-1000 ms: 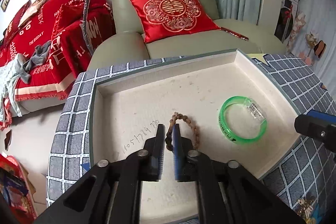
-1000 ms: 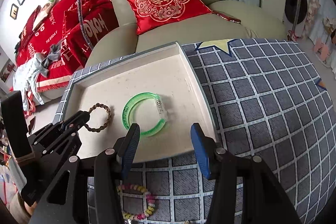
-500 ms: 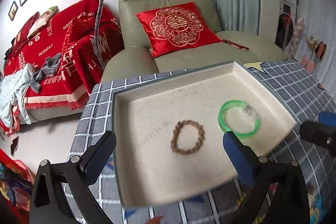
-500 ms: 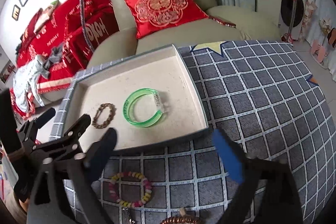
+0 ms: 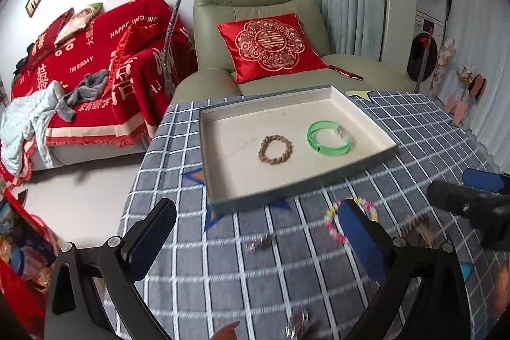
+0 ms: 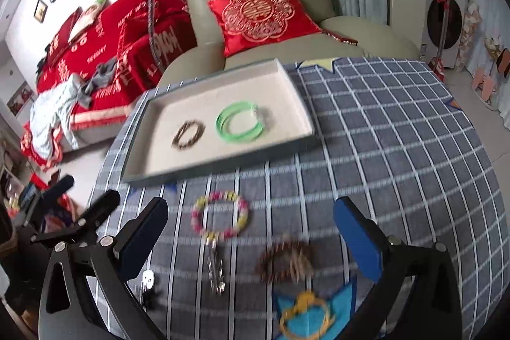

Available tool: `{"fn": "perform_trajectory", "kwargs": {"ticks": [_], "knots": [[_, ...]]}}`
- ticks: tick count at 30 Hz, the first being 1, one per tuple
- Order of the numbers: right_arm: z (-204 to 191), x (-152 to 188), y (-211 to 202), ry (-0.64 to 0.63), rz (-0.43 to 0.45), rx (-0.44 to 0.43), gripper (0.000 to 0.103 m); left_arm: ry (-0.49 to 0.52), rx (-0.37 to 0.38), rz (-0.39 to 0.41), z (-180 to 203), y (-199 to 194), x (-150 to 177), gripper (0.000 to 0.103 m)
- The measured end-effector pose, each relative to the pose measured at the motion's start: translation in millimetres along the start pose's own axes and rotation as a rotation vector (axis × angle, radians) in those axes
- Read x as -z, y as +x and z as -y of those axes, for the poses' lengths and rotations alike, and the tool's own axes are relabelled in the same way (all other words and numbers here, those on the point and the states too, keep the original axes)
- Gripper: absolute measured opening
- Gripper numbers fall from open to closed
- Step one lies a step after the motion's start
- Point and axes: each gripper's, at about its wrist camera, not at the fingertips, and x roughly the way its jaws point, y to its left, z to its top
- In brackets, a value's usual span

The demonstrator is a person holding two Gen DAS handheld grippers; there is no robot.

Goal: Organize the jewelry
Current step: 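Withdraw both tools from the tray back over the table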

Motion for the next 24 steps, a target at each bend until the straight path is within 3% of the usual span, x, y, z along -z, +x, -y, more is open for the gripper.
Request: {"fn": "perform_trajectory", "kwargs": {"ticks": [8, 24], "knots": [[-7.9, 45.9, -22.7, -0.035, -0.035, 0.010, 0.103, -0.013, 0.024, -0.027, -0.3, -28.9, 32.6, 0.103], [5.8, 99.7, -55.7, -0.021, -0.046, 0.034, 0.103, -0.036, 0.093, -0.116, 5.8, -49.8, 91.2, 0.103]]}}
